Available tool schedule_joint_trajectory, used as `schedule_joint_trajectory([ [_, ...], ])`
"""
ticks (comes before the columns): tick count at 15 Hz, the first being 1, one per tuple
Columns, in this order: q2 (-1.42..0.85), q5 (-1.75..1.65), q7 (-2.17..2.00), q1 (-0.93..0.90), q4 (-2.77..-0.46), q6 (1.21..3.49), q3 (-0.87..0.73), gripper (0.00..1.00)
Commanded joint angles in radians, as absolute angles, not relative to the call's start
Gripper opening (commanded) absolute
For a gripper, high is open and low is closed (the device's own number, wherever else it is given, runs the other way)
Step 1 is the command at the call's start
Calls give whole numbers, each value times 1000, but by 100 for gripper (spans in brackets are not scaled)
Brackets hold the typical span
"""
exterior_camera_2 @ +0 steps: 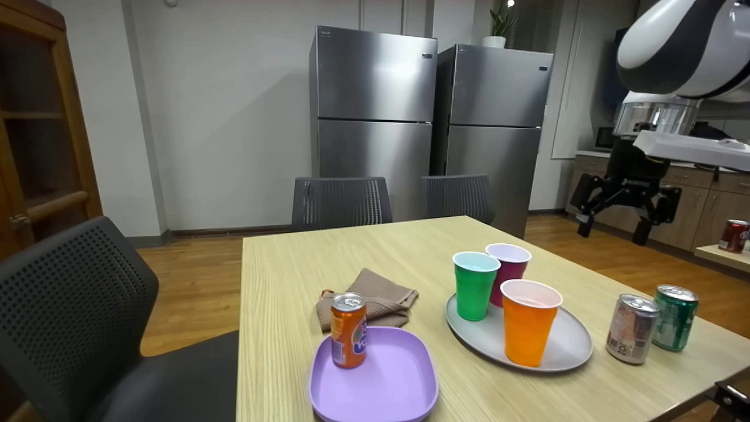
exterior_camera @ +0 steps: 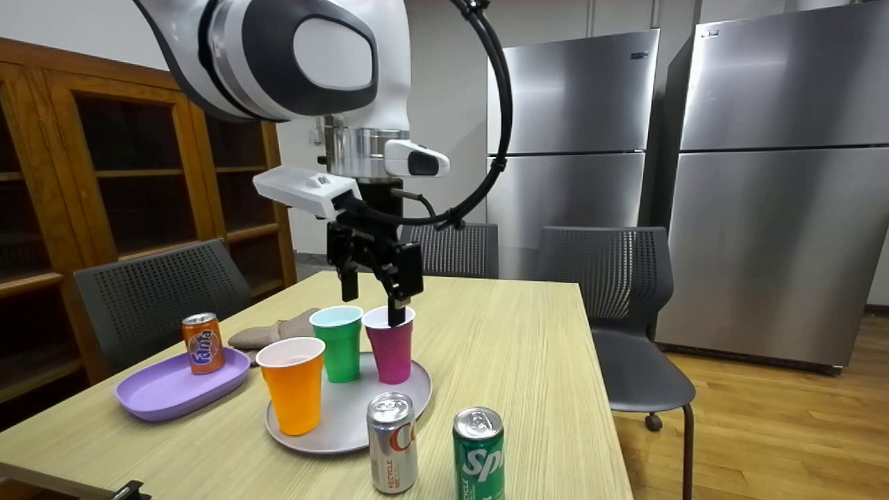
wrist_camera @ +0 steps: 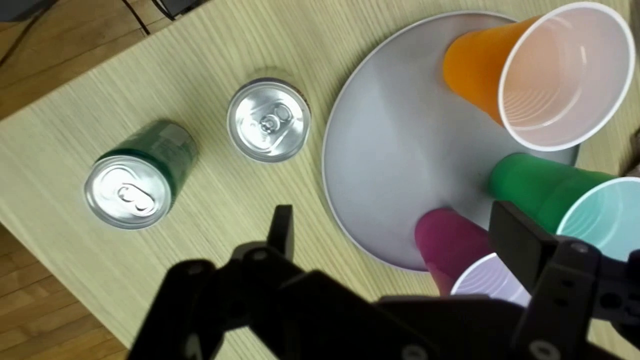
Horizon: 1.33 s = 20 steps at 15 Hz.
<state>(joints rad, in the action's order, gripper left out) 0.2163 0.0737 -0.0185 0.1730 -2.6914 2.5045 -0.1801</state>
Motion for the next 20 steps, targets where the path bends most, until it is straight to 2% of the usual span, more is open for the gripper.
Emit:
schedule_joint_trajectory([
  [1, 230, -15, -113, 221, -2721, 2522, -165, 100],
  [20, 65, -116, -471, 247, -2775, 2617, -178, 100],
])
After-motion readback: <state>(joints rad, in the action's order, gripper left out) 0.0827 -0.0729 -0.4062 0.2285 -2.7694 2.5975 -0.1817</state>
